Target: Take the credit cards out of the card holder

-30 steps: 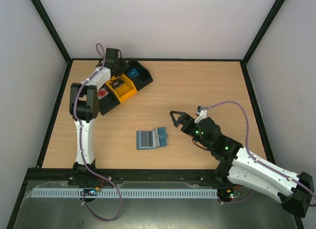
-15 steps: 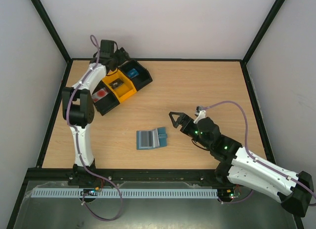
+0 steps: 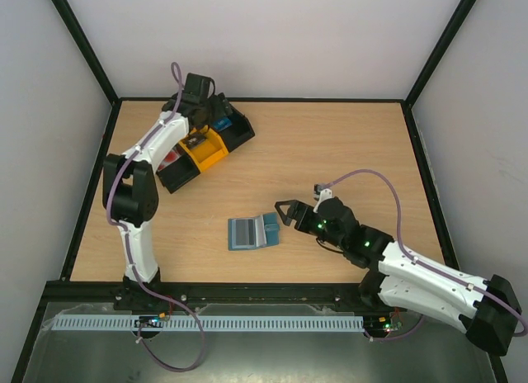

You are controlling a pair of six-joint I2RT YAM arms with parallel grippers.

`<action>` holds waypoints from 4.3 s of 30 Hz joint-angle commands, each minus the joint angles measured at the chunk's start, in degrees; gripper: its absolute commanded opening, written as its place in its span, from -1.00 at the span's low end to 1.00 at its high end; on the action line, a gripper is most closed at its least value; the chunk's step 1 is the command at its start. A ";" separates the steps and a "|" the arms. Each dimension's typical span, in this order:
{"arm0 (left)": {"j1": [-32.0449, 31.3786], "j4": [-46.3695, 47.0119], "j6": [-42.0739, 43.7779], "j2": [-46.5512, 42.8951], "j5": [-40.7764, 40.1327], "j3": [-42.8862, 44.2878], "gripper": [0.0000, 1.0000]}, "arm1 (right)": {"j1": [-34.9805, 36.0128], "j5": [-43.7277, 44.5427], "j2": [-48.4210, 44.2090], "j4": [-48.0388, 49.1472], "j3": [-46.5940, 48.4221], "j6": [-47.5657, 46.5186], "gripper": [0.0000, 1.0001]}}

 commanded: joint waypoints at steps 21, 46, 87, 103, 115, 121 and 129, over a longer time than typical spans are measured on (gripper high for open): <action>-1.89 -3.66 1.54 10.18 -5.68 -2.86 0.09 | -0.01 -3.09 -4.38 2.48 -5.39 1.09 0.81; -7.25 0.84 4.88 3.87 -0.43 -11.44 -0.46 | -0.02 -1.20 -6.27 0.00 -5.33 1.30 0.80; -3.08 19.08 -0.92 -28.44 29.60 -54.29 0.72 | 8.65 -2.55 28.53 14.12 8.95 3.40 -0.35; -3.26 26.27 -2.63 -33.53 37.38 -69.27 0.59 | 8.54 0.03 44.36 12.60 11.89 0.87 -0.50; -5.42 30.66 -6.40 -34.26 39.81 -70.10 0.63 | 8.58 2.13 45.15 15.88 6.39 1.07 -0.79; -10.41 35.26 -10.66 -33.10 40.71 -69.87 0.72 | 8.52 1.72 45.15 17.95 4.05 1.29 -0.91; -13.47 34.53 -11.98 -34.90 36.21 -68.67 0.74 | 8.55 1.85 43.81 19.30 1.79 1.27 -0.94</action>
